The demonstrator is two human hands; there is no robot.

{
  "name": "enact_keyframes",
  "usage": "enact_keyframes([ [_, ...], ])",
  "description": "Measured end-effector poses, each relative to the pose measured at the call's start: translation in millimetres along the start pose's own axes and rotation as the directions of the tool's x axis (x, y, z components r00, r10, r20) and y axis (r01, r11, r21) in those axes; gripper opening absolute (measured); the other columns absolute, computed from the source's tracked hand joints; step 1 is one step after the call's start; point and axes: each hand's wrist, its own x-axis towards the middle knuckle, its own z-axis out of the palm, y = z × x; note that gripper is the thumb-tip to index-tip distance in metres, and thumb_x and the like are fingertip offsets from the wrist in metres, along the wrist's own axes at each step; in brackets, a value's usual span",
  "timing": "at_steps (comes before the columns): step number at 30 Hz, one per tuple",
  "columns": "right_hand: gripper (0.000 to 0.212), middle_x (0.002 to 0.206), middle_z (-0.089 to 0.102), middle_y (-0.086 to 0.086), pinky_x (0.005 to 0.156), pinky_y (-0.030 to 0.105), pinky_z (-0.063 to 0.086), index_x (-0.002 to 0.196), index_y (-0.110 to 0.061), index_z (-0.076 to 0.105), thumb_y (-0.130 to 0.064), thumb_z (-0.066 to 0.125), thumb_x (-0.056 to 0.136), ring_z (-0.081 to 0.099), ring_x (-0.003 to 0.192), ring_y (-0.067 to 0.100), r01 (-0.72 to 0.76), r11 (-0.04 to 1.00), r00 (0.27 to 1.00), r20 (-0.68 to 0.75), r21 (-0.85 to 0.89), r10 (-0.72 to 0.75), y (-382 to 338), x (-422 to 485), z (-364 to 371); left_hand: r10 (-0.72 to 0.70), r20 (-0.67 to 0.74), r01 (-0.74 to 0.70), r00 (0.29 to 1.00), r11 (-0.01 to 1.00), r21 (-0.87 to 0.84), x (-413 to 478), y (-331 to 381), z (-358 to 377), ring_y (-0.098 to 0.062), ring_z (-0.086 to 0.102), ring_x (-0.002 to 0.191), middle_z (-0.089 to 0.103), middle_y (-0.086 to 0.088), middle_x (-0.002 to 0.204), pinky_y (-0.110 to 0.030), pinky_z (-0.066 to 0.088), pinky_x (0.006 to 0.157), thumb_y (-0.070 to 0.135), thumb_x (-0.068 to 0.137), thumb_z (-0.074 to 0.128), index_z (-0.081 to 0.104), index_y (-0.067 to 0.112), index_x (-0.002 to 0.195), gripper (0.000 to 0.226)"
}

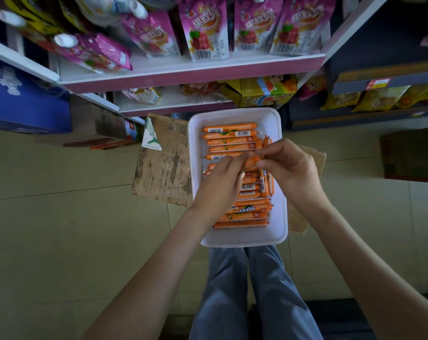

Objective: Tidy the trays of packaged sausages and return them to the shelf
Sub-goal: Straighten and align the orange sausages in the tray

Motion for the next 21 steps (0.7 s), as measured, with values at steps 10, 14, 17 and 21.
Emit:
enact_keyframes([
  [10,0.009,0.087,0.07,-0.002,0.081,0.038,0.054,0.09,-0.014,0.063,-0.007,0.063,0.084,0.066,0.085,0.026,0.13,0.988,0.992,-0.006,0.086,-0.13,-11,2,-10,0.068,-0.134,-0.071,0.989,0.997,-0.02,7,27,-10,-0.027,0.057,0.103,0.063,-0.011,0.113,-0.028,0.042,0.077,0.015,0.096,0.052,0.055,0.009,0.127,0.032],
  [14,0.017,0.094,0.069,0.003,0.086,0.037,0.053,0.099,-0.018,0.065,-0.006,0.059,0.088,0.066,0.093,0.025,0.098,0.99,0.995,0.011,0.098,-0.099,-6,4,-8,-0.043,-0.086,0.026,0.995,0.981,-0.191,5,35,-11,-0.019,0.059,0.103,0.062,-0.007,0.117,-0.022,0.042,0.078,0.014,0.097,0.05,0.048,0.015,0.133,0.036],
  [17,0.035,0.107,0.067,-0.006,0.091,0.026,0.047,0.11,-0.03,0.063,-0.001,0.058,0.091,0.059,0.103,0.011,0.113,0.983,0.993,0.053,-0.147,-0.106,4,7,-9,-0.193,-0.02,0.167,0.981,0.89,-0.424,8,37,-11,0.0,0.063,0.09,0.064,0.005,0.106,-0.017,0.049,0.077,0.015,0.097,0.05,0.037,0.024,0.134,0.04],
  [21,0.036,0.109,0.065,-0.01,0.095,0.021,0.04,0.102,-0.019,0.071,0.007,0.051,0.089,0.053,0.108,0.011,0.249,0.877,0.965,0.188,-0.412,-0.185,29,-2,-18,-0.424,0.076,0.296,0.902,0.481,-0.826,9,39,-8,-0.01,0.068,0.089,0.062,0.007,0.105,-0.039,0.059,0.071,0.008,0.097,0.05,0.03,0.02,0.131,0.041],
])
